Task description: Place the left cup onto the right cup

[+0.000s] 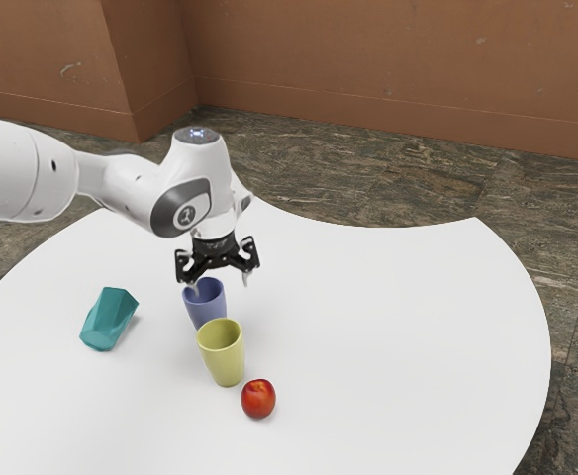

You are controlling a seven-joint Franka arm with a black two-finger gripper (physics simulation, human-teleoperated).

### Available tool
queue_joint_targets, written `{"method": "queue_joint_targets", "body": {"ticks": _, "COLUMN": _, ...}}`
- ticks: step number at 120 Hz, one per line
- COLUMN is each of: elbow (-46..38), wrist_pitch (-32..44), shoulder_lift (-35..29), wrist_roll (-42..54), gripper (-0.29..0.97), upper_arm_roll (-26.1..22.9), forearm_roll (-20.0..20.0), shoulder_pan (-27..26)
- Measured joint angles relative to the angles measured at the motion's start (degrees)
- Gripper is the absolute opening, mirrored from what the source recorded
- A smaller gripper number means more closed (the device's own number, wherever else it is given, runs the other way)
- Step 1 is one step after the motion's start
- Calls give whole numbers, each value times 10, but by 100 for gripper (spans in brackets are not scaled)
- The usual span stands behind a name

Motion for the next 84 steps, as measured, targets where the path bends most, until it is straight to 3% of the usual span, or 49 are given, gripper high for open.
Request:
{"method": "queue_joint_targets", "body": {"ticks": 56, "elbow": 7, "wrist_pitch": 27, "shoulder_lift": 25, "wrist_roll": -9, "gripper": 64, "upper_arm_roll": 0, "forearm_roll": 5, "shoulder_pan": 0}}
{"method": "queue_joint_targets", "body": {"ticks": 68, "elbow": 7, "wrist_pitch": 34, "shoulder_lift": 33, "wrist_roll": -11, "gripper": 54, "upper_arm_roll": 0, "forearm_roll": 4, "shoulder_pan": 1}}
{"method": "queue_joint_targets", "body": {"ticks": 84, "elbow": 7, "wrist_pitch": 37, "shoulder_lift": 31, "wrist_roll": -12, "gripper": 25, "upper_arm_roll": 1, "forearm_roll": 4, "shoulder_pan": 0}}
